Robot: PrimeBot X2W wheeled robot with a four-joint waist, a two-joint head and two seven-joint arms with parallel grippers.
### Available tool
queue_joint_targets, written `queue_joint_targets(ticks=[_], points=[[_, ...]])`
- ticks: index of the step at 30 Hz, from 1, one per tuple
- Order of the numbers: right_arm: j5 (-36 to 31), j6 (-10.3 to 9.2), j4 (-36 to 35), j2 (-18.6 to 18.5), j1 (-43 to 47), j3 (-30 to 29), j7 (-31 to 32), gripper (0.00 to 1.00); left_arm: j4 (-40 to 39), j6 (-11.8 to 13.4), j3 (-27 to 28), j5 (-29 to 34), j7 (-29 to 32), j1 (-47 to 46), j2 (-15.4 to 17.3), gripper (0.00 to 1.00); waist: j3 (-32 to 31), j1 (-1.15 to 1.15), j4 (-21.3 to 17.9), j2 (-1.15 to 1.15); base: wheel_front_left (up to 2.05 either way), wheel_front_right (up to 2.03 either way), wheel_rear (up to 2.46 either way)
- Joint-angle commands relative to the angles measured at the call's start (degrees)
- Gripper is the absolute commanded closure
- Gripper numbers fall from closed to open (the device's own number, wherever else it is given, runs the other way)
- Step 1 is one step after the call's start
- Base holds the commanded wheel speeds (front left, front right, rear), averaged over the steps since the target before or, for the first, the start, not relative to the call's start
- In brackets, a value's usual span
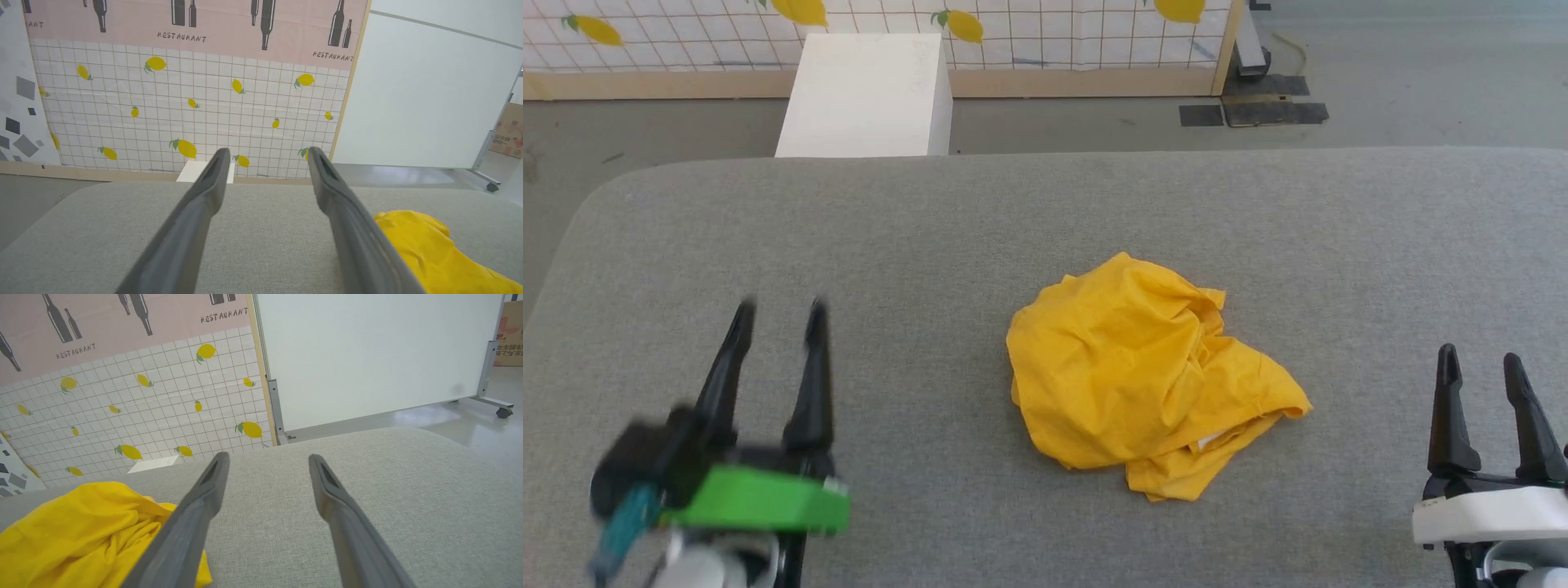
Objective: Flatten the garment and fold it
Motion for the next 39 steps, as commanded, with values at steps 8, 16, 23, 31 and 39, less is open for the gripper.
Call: queue_joint_targets(ticks=[8,16,23,31,39], points=[[-0.69,-0.09,0.21,0.01,2.04,0.63,-0.34,0.0,-0.36,-8.87,13.04,9.13,-0.26,11.8,-13.38,0.0,-1.66,0.0,1.09,0.0,0.0,0.0,0.0],[-3.59,-0.09,0.77,0.01,0.99,3.51,-0.34,0.0,0.35,-12.58,16.97,13.24,-0.27,11.31,-16.72,0.0,-1.97,0.0,1.95,0.0,0.0,0.0,0.0],[-7.19,-0.09,3.84,0.01,-4.41,6.91,10.76,0.0,0.72,-13.32,17.49,13.29,-0.27,10.76,-17.48,0.0,-0.41,0.0,1.59,0.0,0.0,0.0,0.0],[-10.92,-0.09,5.81,0.01,-10.13,8.44,32.62,0.0,1.56,-13.44,15.78,12.53,-0.27,9.31,-17.52,0.0,1.85,0.0,2.72,0.0,0.0,0.0,0.0],[-8.48,-0.09,9.94,-1.68,-12.57,11.12,45.15,0.0,3.06,-13.45,13.74,11.19,-0.27,7.79,-16.08,0.0,3.03,0.0,5.25,0.0,0.0,0.0,0.0]])
